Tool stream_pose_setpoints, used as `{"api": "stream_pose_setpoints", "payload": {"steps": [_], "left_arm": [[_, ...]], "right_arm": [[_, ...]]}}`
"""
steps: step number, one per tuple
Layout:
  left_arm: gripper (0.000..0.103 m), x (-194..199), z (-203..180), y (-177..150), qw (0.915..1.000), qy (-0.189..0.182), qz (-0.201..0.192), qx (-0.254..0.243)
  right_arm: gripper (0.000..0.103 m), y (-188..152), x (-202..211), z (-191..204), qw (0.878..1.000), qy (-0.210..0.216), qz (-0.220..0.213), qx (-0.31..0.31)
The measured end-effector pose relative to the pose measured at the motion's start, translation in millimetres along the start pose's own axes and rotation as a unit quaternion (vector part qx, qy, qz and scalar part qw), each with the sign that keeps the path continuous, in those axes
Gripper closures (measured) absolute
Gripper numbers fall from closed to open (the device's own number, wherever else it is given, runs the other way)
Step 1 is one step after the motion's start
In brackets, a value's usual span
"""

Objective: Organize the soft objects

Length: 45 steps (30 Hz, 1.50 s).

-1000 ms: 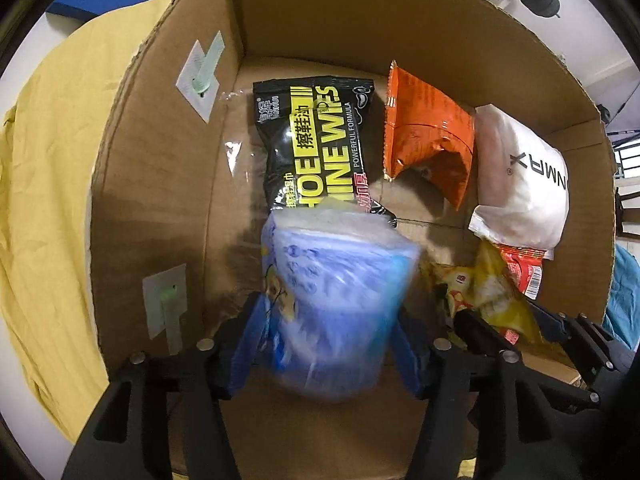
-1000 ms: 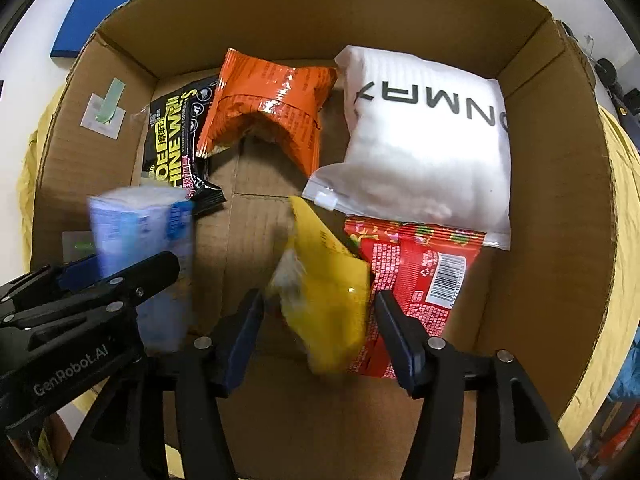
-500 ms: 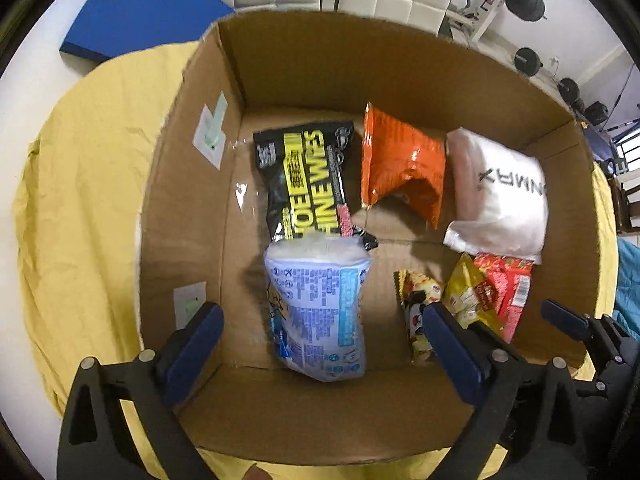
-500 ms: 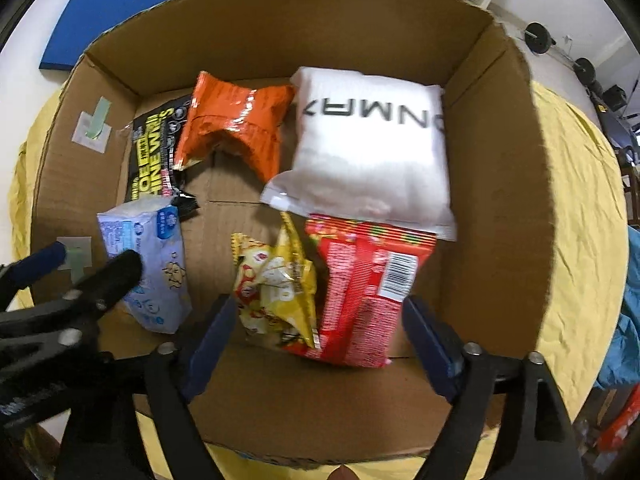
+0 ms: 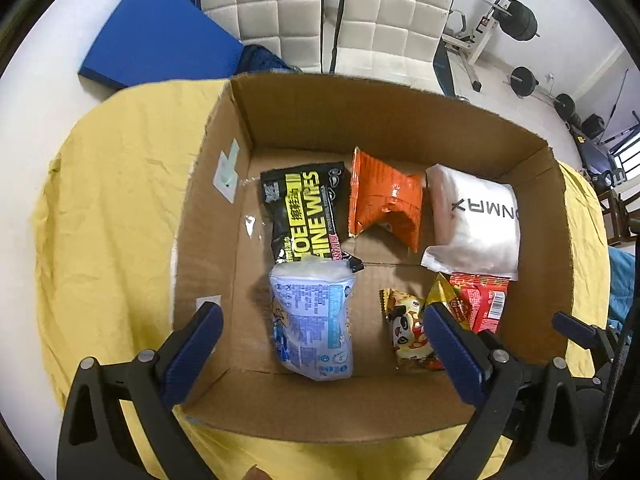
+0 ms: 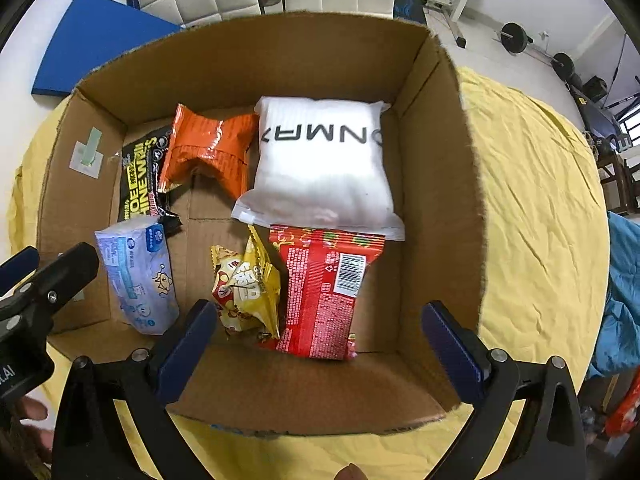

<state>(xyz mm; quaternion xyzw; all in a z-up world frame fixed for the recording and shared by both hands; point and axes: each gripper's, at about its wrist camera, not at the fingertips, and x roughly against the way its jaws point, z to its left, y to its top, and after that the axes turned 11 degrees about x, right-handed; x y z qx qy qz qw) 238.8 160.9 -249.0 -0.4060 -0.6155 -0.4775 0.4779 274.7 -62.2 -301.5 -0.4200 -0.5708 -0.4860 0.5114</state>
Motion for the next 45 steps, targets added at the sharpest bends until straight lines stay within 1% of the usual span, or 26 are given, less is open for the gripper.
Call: {"api": "stream_pose_setpoints", "payload": {"steps": [5,8,10,14,16,17,19,21,23,27,30,34,36,39,45], "left_arm": [[0.0,22,-7,-5,0.9998,-0.002,-0.017,-0.005],[0.0,51,-16,-13,0.9985,0.015,-0.048,-0.021],[0.0,69,-19,-21,0.9976,0.016,-0.062,-0.025],[0.0,108,-24,-38,0.9964,0.012,-0.08,-0.027],[0.0,131,-26,-47,0.9957,0.001,-0.089,-0.026],[0.0,141,-26,-51,0.9953,-0.004,-0.094,-0.025],[0.0,158,-26,-57,0.9947,-0.006,-0.1,-0.025],[0.0,174,-27,-63,0.9937,-0.01,-0.108,-0.027],[0.0,190,-27,-69,0.9927,-0.007,-0.118,-0.027],[0.0,219,-25,-81,0.9908,-0.004,-0.133,-0.026],[0.0,234,-23,-89,0.9909,0.001,-0.133,-0.02],[0.0,253,-22,-101,0.9895,0.002,-0.144,-0.016],[0.0,261,-21,-106,0.9888,-0.004,-0.149,-0.015],[0.0,265,-21,-110,0.9883,-0.01,-0.151,-0.015],[0.0,269,-23,-115,0.988,-0.009,-0.153,-0.018]], "right_arm": [[0.0,-10,30,-7,1.0,-0.003,-0.021,-0.002],[0.0,-18,58,-14,0.999,0.0,-0.039,-0.003],[0.0,-27,80,-16,0.999,-0.008,-0.05,-0.007],[0.0,-49,132,-21,0.997,-0.004,-0.082,-0.015],[0.0,-61,161,-23,0.995,-0.011,-0.1,-0.016],[0.0,-68,175,-25,0.994,-0.006,-0.109,-0.017],[0.0,-80,200,-29,0.993,-0.006,-0.12,-0.02],[0.0,-92,220,-30,0.991,-0.011,-0.133,-0.02],[0.0,-104,238,-30,0.99,-0.013,-0.139,-0.018],[0.0,-127,269,-29,0.988,-0.004,-0.152,-0.02],[0.0,-139,284,-26,0.988,0.0,-0.152,-0.015],[0.0,-149,301,-27,0.987,-0.014,-0.16,-0.012],[0.0,-152,308,-28,0.986,-0.018,-0.165,-0.013],[0.0,-154,314,-27,0.985,-0.023,-0.172,-0.013],[0.0,-158,323,-22,0.983,-0.026,-0.18,-0.008]]}}
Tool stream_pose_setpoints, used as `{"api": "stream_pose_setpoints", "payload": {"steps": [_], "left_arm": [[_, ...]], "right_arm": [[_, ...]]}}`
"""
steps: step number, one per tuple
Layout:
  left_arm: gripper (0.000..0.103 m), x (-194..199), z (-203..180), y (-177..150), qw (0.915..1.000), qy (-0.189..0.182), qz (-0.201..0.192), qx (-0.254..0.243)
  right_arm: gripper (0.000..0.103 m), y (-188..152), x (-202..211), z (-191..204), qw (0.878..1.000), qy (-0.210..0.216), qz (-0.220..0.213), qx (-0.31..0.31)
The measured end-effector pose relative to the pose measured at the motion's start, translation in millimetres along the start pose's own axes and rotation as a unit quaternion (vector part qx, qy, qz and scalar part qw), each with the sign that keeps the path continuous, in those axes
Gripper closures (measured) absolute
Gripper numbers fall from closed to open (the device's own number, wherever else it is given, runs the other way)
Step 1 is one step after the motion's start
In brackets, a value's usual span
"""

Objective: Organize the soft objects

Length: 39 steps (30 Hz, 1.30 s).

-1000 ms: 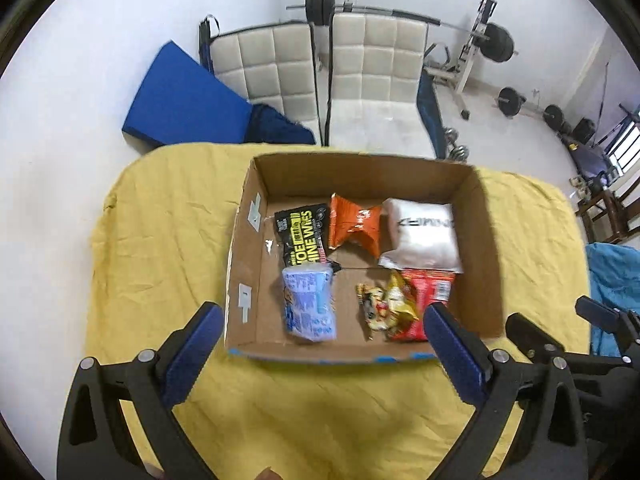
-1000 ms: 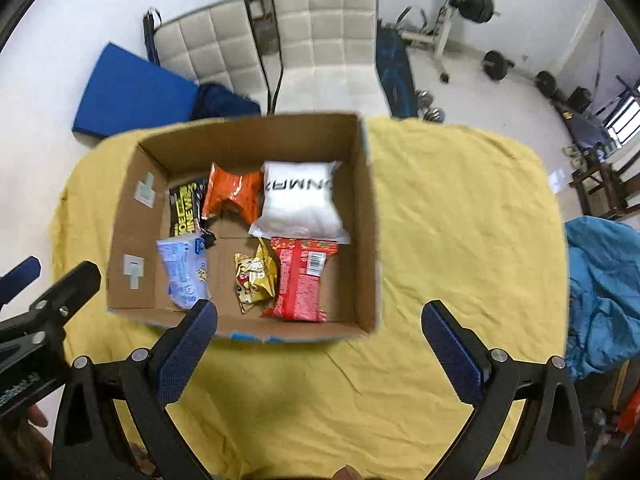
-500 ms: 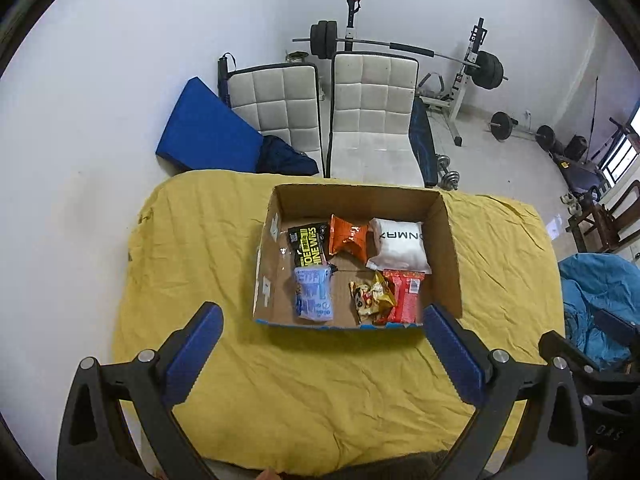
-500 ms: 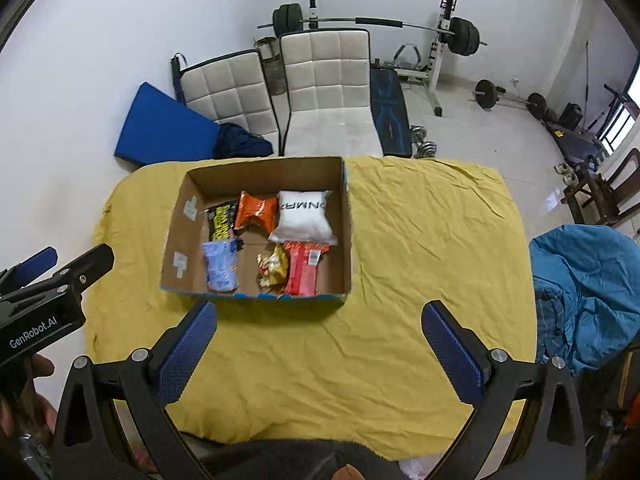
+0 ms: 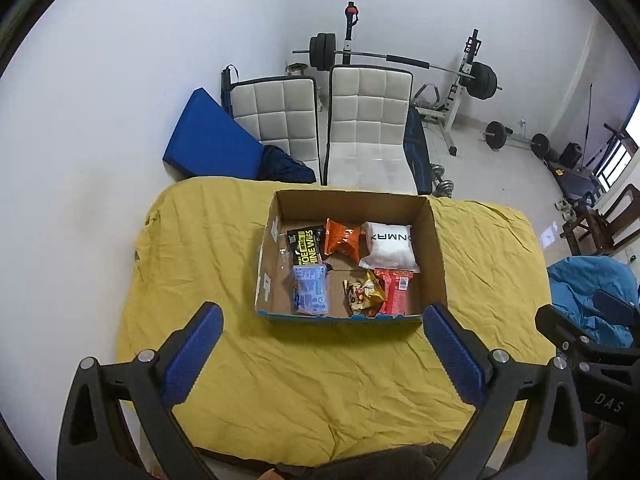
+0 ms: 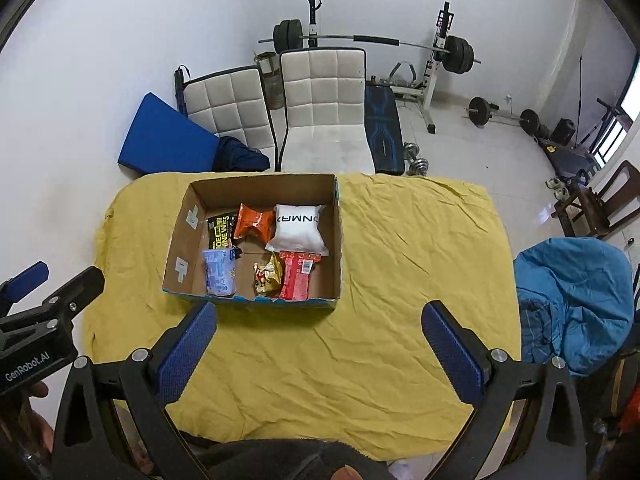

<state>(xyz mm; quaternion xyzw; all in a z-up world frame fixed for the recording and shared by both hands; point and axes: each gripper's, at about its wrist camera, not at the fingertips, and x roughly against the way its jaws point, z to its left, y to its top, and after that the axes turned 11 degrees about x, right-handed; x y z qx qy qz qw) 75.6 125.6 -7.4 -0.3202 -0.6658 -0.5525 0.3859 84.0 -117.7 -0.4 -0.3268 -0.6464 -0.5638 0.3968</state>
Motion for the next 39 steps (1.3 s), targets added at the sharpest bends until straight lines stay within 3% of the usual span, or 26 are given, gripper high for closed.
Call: {"api": "stream_pose_setpoints", "payload": {"steps": [39], "left_arm": [[0.0,6,1,-5,1.0,0.004,-0.005,0.002]], "right_arm": [[0.0,-4,12,-6,1.0,-0.012,-0.016,-0.009]]}}
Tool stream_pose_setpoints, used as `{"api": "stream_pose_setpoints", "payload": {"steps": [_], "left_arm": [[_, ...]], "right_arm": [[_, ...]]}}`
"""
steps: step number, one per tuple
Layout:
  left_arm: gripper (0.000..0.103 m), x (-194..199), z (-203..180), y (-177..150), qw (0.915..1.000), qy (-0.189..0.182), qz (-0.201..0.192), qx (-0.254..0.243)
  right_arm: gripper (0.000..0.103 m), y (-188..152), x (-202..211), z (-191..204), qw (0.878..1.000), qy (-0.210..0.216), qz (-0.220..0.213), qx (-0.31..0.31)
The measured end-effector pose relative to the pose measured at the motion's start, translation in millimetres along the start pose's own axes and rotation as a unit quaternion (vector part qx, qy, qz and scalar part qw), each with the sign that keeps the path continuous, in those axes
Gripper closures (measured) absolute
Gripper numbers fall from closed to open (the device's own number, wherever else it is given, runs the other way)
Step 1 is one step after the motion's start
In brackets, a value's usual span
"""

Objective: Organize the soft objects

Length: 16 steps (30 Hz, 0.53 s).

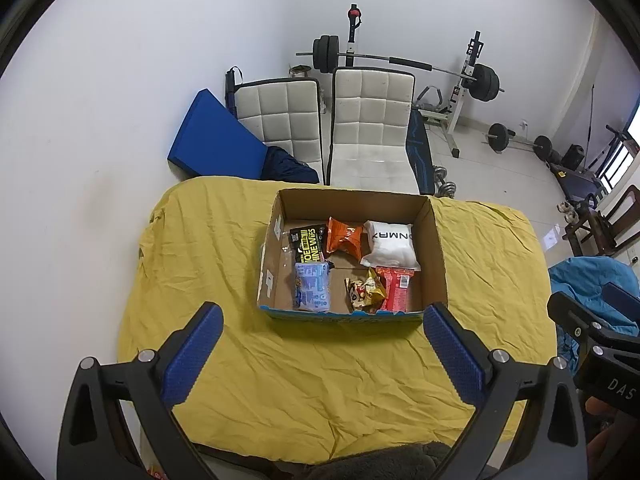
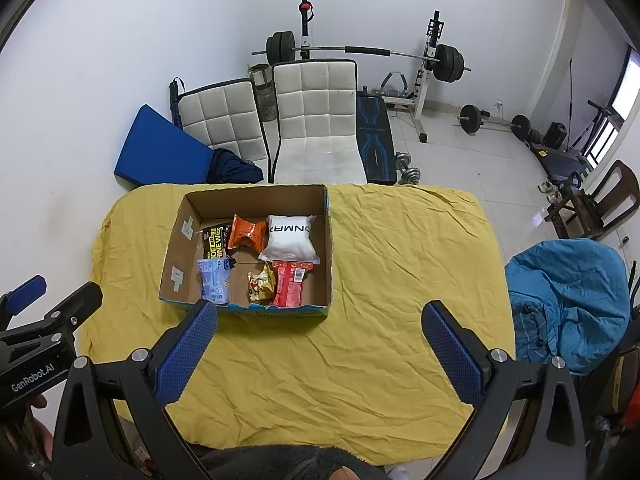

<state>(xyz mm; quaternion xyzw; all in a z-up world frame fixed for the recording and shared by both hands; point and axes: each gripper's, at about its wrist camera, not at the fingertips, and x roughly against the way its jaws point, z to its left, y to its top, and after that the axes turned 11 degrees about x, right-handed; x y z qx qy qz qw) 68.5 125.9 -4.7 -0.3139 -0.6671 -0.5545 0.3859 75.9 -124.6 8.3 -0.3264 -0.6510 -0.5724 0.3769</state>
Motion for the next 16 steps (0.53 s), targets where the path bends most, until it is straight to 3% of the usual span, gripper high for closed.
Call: {"api": "stream_pose_setpoints", "payload": {"steps": [16], "left_arm": [[0.0,-1.1,4.5,-1.2,1.0,0.0,-0.004,0.007]], "right_arm": [[0.0,-0.9,-2.1,0.6,1.0,0.0,0.0,-0.001]]}}
